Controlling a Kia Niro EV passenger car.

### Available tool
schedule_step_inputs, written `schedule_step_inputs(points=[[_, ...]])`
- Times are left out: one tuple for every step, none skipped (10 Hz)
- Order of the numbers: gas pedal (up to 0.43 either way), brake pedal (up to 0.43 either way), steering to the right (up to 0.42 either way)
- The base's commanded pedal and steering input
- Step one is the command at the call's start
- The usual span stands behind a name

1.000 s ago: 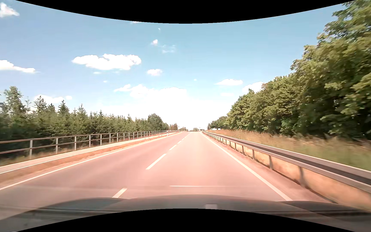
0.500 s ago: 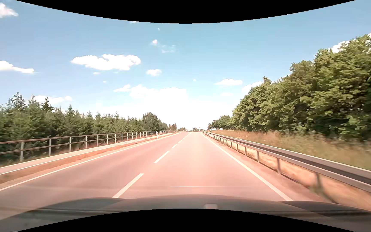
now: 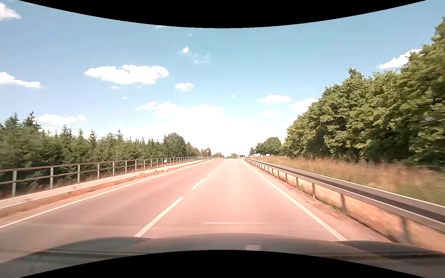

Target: Follow the waypoints while adhering to traffic rules and regulations

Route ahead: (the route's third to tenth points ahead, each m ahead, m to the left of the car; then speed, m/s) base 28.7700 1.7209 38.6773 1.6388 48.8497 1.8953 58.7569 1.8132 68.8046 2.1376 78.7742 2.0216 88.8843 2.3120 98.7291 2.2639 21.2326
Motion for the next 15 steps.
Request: schedule_step_inputs(points=[[0.248, 0.0, -0.001], [0.26, 0.0, -0.001], [0.268, 0.0, -0.001], [0.268, 0.0, -0.001], [0.268, 0.0, -0.001], [0.268, 0.0, 0.0], [0.268, 0.0, 0.0], [0.268, 0.0, 0.0], [0.268, 0.0, 0.0], [0.268, 0.0, 0.0], [0.268, 0.0, 0.001], [0.268, 0.0, 0.001], [0.268, 0.0, 0.001], [0.268, 0.0, 0.002], [0.268, 0.0, 0.002]])
